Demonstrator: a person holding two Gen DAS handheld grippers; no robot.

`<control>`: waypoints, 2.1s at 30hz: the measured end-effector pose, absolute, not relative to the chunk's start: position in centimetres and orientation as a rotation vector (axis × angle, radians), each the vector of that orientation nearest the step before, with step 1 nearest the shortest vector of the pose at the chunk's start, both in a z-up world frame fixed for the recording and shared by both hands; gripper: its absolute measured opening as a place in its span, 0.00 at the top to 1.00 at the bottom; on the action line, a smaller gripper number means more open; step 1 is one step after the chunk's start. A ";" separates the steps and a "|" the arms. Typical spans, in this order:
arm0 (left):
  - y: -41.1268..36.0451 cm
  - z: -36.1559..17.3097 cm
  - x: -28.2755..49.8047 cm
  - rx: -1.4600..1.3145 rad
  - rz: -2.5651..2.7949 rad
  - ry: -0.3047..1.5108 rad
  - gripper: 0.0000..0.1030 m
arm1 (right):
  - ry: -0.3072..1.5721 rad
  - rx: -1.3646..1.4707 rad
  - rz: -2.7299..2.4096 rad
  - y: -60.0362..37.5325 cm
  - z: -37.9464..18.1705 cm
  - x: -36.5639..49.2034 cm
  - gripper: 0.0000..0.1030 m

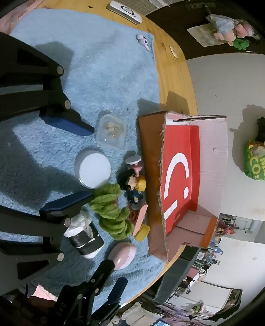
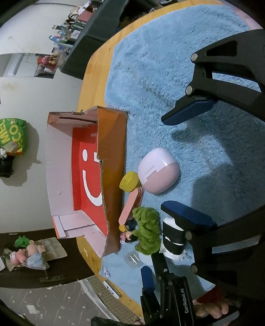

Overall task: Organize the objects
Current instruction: 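Grasp the pink earbud case with the right gripper while the left grasps the white round container, then lift both held items and carry them over the red-lined box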

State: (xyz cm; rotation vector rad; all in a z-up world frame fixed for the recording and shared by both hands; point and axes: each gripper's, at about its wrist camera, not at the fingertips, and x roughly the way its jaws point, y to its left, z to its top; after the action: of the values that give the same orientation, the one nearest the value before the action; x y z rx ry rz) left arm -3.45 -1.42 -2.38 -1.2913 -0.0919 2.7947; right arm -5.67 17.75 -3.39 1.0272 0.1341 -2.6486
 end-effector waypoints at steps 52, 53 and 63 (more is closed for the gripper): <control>-1.1 -1.8 -3.2 -1.254 2.825 -0.069 0.59 | 0.081 1.062 -2.562 16.6 -3.2 -6.0 0.49; -1.1 -1.8 -3.1 -1.252 2.827 -0.069 0.59 | 0.080 1.061 -2.562 16.6 -3.2 -6.0 0.49; -1.0 -0.5 -3.8 -1.217 2.836 -0.064 0.59 | 0.062 1.042 -2.556 16.5 -2.3 -6.4 0.49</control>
State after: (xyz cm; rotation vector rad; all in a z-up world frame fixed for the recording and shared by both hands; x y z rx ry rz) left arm -3.78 -1.03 -0.50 -1.2170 -0.0635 2.8358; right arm -6.39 16.52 -2.33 1.0420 0.0623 -2.5563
